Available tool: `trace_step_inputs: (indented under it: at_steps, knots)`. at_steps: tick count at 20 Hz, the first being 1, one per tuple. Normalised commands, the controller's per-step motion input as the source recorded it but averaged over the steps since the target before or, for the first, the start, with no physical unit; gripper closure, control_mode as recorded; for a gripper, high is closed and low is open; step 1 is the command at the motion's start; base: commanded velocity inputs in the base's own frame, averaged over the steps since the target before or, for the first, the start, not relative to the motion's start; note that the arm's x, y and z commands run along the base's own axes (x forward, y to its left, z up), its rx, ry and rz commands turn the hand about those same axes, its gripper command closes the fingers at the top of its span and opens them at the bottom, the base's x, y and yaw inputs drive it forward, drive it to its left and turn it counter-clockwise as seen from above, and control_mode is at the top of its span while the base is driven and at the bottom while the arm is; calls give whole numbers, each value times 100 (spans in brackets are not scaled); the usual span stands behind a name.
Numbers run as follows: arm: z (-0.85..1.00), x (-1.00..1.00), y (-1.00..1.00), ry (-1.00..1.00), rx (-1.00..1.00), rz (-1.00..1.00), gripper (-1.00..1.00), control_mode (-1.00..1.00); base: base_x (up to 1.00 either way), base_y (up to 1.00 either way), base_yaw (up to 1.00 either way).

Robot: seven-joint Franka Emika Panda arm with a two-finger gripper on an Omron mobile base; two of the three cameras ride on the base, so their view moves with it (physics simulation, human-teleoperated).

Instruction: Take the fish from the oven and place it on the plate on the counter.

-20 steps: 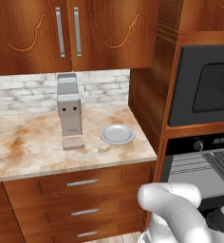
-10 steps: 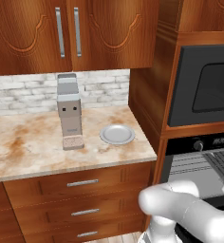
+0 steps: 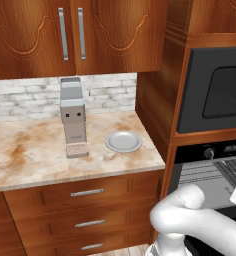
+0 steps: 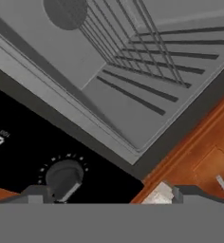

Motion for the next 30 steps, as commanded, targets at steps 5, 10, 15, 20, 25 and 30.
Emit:
trace_step_inputs:
  at_steps: [5,10,15,20,25,30]
  knots:
    - [-49,48,-34,-22,9,4,-100,-100,0,0,0]
    - [-39,34,-29,-21,4,-1,-100,-100,0,0,0]
    - [-14,35,-20,-13,0,-6,-100,-100,0,0,0]
    - [0,22,-13,0,0,-7,-100,-100,0,0,0]
    - [-18,9,-2,6,-1,-15,-100,-100,0,0,0]
    - [-39,24,0,9,-4,-23,-100,-100,0,0,0]
